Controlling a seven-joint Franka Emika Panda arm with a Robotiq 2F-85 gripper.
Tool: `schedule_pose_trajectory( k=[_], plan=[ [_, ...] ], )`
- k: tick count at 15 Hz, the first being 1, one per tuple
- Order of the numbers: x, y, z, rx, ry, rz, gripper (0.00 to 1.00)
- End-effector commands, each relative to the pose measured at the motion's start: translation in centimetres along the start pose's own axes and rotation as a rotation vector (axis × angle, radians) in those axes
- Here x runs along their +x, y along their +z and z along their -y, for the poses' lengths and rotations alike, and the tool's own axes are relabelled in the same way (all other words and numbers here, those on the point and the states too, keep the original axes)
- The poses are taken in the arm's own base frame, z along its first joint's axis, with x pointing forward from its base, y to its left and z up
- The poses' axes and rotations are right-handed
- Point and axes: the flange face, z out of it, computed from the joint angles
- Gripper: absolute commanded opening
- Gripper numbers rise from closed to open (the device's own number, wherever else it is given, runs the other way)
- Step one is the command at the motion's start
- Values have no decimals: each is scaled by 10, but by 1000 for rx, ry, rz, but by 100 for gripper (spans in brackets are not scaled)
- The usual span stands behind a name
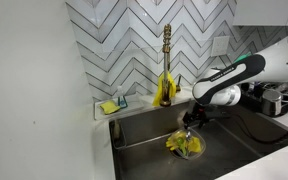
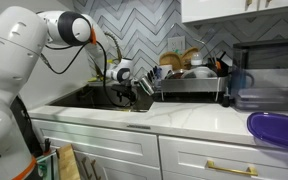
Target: Pick up the green measuring spoon and put it in the clear lunch box, pick up the silver spoon and put it in the clear lunch box, pick up the clear lunch box and put it in the sink
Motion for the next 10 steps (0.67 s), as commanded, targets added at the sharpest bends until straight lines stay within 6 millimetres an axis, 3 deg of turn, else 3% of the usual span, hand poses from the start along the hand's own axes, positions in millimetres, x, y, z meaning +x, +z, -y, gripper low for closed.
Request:
schedule_pose_trajectory(
  k=[1,10],
  plan=[
    [-24,-39,15,-96,19,33,100],
    [-70,-128,73,-371,-34,98,100]
  ],
)
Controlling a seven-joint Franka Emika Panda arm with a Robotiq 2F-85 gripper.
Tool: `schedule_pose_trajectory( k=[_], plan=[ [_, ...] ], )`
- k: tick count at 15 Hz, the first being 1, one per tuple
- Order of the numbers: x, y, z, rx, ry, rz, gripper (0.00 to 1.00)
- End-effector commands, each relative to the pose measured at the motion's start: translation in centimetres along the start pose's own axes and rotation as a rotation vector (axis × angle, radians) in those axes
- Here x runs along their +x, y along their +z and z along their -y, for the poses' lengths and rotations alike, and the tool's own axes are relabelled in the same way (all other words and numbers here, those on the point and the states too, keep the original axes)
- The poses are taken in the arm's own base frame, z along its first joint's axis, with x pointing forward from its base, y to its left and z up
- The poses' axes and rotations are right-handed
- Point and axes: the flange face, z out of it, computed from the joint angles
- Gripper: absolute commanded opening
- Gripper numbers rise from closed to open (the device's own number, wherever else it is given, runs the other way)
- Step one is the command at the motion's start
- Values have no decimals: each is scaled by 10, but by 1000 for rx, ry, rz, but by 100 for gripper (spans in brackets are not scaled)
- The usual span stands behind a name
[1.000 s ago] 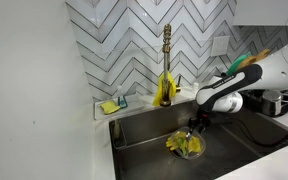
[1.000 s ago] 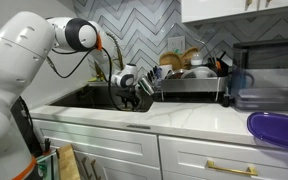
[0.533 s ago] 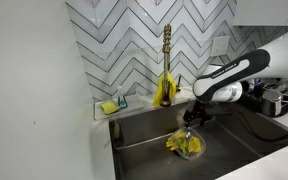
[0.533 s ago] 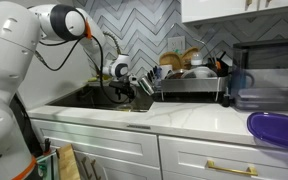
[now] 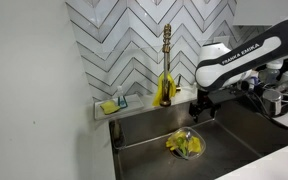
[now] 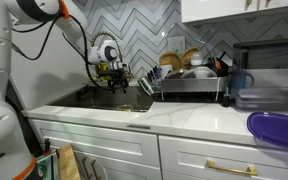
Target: Pick up the green measuring spoon and put it in the clear lunch box, pick up the silver spoon and put it in the clear lunch box, pick up the clear lunch box and put it in the sink
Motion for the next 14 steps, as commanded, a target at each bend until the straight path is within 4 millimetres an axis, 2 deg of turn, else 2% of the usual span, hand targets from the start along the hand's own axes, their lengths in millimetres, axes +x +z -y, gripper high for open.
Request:
schedule_pose_trajectory(
  k=[1,7,8,10,14],
  plan=[
    [-32,-34,10,-112,9,12,100],
    [-50,-69,7,-163,30,-47,100],
    [-34,-64,7,-127,14,-35,100],
    [-34,-69,6,-129,16,-45,100],
    [-33,-66,5,-127,17,-40,100]
  ],
)
